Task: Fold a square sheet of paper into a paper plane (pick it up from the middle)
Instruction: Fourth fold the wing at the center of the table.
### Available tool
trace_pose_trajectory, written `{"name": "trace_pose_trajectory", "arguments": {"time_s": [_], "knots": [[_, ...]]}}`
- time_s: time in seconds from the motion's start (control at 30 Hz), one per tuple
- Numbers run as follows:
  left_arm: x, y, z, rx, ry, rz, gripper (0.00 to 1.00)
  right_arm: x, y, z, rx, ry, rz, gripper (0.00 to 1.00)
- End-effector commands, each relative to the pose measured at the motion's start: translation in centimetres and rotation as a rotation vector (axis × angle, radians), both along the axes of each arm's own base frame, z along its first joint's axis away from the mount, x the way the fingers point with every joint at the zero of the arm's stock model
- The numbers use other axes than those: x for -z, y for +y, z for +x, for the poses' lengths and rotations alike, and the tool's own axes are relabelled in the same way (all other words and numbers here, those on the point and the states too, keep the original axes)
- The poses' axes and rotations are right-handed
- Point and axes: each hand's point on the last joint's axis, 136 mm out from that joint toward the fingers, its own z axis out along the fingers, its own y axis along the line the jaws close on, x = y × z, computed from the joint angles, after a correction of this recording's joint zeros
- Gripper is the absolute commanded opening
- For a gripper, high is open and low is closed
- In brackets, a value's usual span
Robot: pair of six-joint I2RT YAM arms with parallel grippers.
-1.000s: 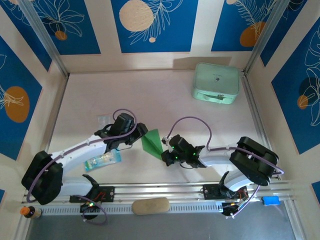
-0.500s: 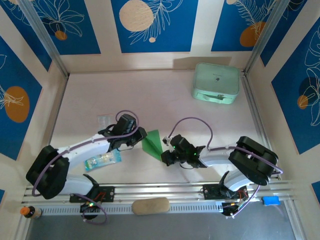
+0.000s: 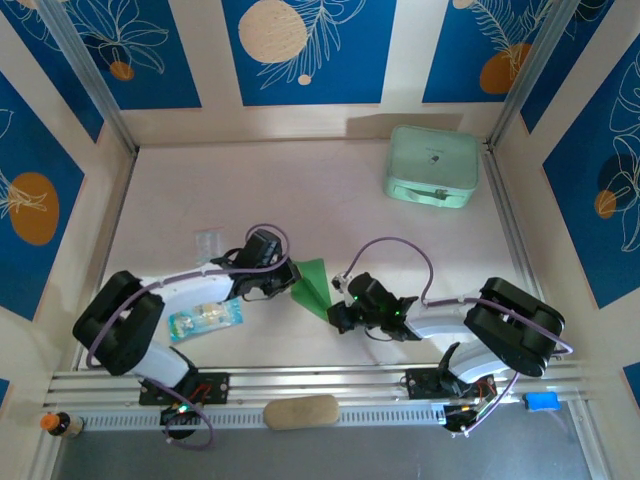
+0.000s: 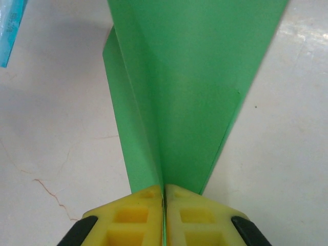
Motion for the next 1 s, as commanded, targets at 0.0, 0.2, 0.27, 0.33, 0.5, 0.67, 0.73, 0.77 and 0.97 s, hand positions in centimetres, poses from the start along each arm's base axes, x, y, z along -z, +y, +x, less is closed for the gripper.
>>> {"name": "trace_pose_trajectory", "arguments": {"time_s": [0.0,0.2,0.27,0.33,0.5,0.67,0.73,0.77,0.97], "knots": [[-0.7,-1.9,0.4,0.058,-0.013,-0.045,0.08,0.4,-1.0,-0.3,0.029,0.021,-0.016,0.1],[-0.7,-3.6,1.3,0.076,-0.019,-0.084,0.09,0.1,-1.0,-0.5,0.019,0.019,-0.011,0.12],[-0.7,-4.1,1.4,0.086,-0.017,-0.091,0.09,0.0,-1.0,-0.5,0.023,0.024,-0.007,0.13],[-0.5,-4.4,1.3,0.096,-0.011,-0.088,0.09,-0.1,-1.0,-0.4,0.03,0.027,-0.005,0.15],[0.2,-4.8,1.2,0.105,0.002,-0.086,0.09,-0.3,-0.8,-0.3,0.035,0.04,-0.007,0.16],[0.2,-5.1,1.2,0.112,0.001,-0.09,0.08,-0.5,-0.9,0.0,0.057,0.049,-0.022,0.17],[0.1,-5.2,1.2,0.112,-0.002,-0.092,0.09,-0.5,-1.0,0.1,0.059,0.052,-0.024,0.16],[0.1,-5.2,1.2,0.113,-0.003,-0.092,0.09,-0.5,-1.0,0.0,0.056,0.057,-0.023,0.14],[-0.1,-5.2,1.2,0.123,-0.011,-0.094,0.11,0.1,-1.3,-0.4,0.079,0.108,-0.003,0.08]]}}
